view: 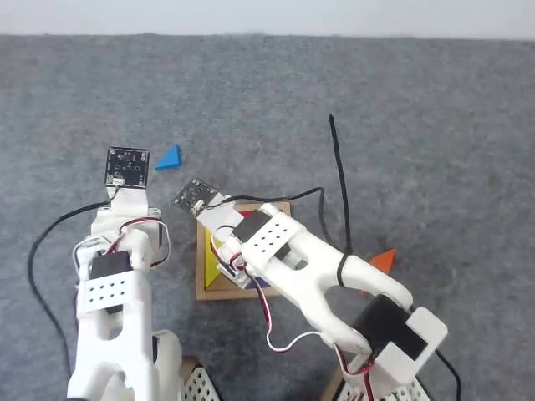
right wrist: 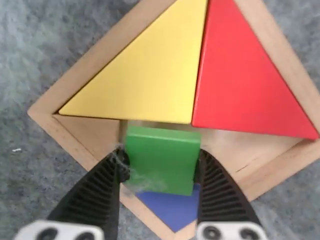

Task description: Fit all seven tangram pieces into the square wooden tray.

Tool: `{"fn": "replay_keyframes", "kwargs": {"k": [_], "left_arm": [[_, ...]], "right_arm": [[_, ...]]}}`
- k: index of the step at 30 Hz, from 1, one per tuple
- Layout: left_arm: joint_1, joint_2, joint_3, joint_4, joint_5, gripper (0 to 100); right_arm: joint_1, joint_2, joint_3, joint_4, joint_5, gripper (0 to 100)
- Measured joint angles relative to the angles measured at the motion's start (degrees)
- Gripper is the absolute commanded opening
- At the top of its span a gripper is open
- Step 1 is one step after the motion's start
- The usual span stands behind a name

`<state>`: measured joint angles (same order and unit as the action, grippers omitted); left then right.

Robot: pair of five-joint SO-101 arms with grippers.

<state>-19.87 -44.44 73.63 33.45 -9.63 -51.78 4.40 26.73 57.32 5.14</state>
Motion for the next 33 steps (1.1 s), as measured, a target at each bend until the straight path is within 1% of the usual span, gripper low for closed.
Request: {"fn": "replay_keyframes", "kwargs": {"k": [2,4,13,16,18,21,23,24,25,28,30,33], "left_arm": [[0.0,0.0,0.0,0.0,0.0,1],[0.0,0.0,0.0,0.0,0.0,1],[0.0,0.0,0.0,0.0,0.0,1],[0.0,0.0,0.0,0.0,0.0,1],[0.0,0.0,0.0,0.0,0.0,1],[0.0,0.0,0.0,0.0,0.0,1],[0.0,0.0,0.0,0.0,0.0,1],[0.0,0.0,0.0,0.0,0.0,1],[0.0,0.0,0.0,0.0,0.0,1],[0.0,0.0,0.0,0.0,0.0,1],[0.0,0.0,0.0,0.0,0.0,1],[0.0,0.0,0.0,0.0,0.0,1]], "right_arm": [[0.0,0.1,0.0,0.0,0.0,27.4],[0.0,0.1,0.0,0.0,-0.1,30.1],[0.0,-0.2,0.0,0.4,-0.1,30.3],[0.0,-3.4,0.0,2.2,-0.1,29.6],[1.5,-6.7,0.0,3.3,-0.1,25.1],[6.2,-10.5,0.0,3.9,0.0,12.6],[8.5,-12.0,0.2,4.1,1.5,4.3],[8.9,-12.6,0.7,4.1,2.0,1.1],[8.8,-13.1,1.4,4.2,2.5,0.6],[9.1,-14.6,3.3,4.2,3.3,6.1],[8.9,-15.4,4.1,4.2,3.3,11.9],[5.9,-15.6,5.9,4.2,3.4,20.8]]}}
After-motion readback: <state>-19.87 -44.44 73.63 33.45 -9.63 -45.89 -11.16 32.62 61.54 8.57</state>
